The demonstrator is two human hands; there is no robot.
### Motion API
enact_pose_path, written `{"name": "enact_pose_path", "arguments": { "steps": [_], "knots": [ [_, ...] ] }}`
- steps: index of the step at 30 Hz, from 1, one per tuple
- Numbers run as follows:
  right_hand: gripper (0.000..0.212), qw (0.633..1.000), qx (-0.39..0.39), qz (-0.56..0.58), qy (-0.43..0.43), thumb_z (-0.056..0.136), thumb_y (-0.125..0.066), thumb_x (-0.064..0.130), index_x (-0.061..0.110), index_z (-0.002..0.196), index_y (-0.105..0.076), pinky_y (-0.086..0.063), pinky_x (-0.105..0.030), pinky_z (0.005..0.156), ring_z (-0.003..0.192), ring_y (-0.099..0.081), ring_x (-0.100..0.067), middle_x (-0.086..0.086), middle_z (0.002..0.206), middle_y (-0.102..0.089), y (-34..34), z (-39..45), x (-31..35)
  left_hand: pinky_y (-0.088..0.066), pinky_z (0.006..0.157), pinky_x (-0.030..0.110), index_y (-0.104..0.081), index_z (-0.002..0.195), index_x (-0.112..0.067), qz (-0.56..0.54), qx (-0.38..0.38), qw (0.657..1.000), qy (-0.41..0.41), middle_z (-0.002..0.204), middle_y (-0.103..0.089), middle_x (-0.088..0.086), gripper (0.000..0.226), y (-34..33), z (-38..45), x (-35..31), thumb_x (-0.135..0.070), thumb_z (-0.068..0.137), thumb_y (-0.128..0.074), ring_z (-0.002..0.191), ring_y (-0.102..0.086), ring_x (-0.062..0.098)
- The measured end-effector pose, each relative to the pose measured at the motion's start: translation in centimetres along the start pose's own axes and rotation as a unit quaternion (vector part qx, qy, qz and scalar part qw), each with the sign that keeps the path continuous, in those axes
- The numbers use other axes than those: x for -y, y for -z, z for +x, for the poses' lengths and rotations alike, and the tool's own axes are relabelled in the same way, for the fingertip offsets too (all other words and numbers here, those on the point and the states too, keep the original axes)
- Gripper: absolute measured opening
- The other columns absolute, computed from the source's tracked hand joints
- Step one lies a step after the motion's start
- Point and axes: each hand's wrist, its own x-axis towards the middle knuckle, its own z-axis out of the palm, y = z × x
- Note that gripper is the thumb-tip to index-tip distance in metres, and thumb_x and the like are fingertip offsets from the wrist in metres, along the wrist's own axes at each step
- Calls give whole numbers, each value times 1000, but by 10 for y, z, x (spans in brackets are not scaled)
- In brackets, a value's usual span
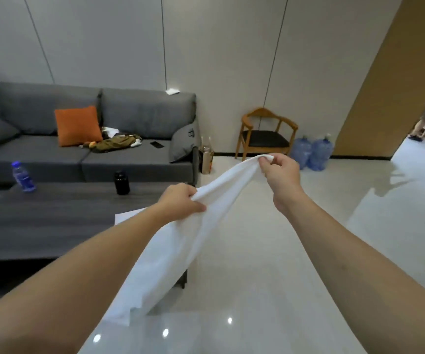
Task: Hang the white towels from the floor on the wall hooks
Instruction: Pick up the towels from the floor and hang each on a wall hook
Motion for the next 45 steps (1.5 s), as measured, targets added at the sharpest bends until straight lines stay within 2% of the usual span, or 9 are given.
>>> {"name": "enact_pose_path", "arguments": {
  "steps": [2,5,9,13,22,32,36,40,45],
  "knots": [
    [12,997,-49,45,-24,97,-60,23,26,86,-64,-56,-31,80,92,-60,-18,0,94,-63,21,56,-2,-59,76,36,-70,92,-24,-12,-1,1000,-6,88,-69,-2,24,-1,53,-15,-42,78,-77,81,-67,16],
    [8,989,-101,85,-70,98,-58,22,21,104,-63,-59,-37,83,97,-63,-20,-3,105,-64,46,133,-5,-56,66,29,-64,84,-30,-27,-1,999,-43,85,-67,-5,24,2,133,-56,-42,74,-82,79,-66,13],
    [9,983,-146,87,-67,92,-60,19,20,84,-63,-60,-40,78,91,-65,-22,-8,102,-68,92,212,-5,-40,55,23,-57,72,-30,-7,6,994,-106,78,-63,-6,33,6,224,-128,-44,67,-86,74,-60,10],
    [7,977,-188,83,-58,87,-61,19,15,85,-67,-55,-37,73,84,-61,-23,-8,93,-66,147,274,-12,-44,58,21,-60,81,-30,-15,32,987,-156,84,-64,-6,34,-6,292,-195,-47,66,-86,79,-60,10],
    [16,978,-194,78,-22,90,-65,22,8,84,-66,-44,-35,71,78,-53,-19,-5,87,-60,222,423,-40,-44,64,24,-61,87,-28,-3,26,982,-185,88,-64,-4,23,-66,435,-276,-47,81,-74,82,-60,12],
    [14,995,-12,101,-21,93,-65,21,8,87,-64,-48,-41,76,84,-55,-27,-15,90,-60,176,597,-72,-36,53,29,-59,71,-23,50,-109,989,-84,71,-60,-3,35,-50,549,-269,-53,75,-75,69,-56,11],
    [28,990,91,102,-22,94,-64,23,-5,97,-63,-55,-46,80,84,-59,-29,-22,90,-64,106,635,-80,-41,55,29,-63,75,-21,54,-151,987,0,74,-63,-3,36,-24,551,-223,-54,72,-78,72,-58,10],
    [17,974,191,115,-43,94,-66,26,11,88,-71,-60,-47,78,83,-68,-28,-13,90,-71,16,642,-82,-38,55,30,-57,66,-22,66,-192,975,89,71,-59,-3,40,13,528,-164,-56,70,-79,71,-56,11],
    [17,944,304,123,-38,92,-67,26,11,83,-68,-55,-39,69,75,-63,-23,-10,86,-68,-105,629,-67,-35,54,29,-56,63,-21,94,-269,943,174,69,-59,-4,46,73,487,-96,-61,66,-79,70,-53,9]
  ]
}}
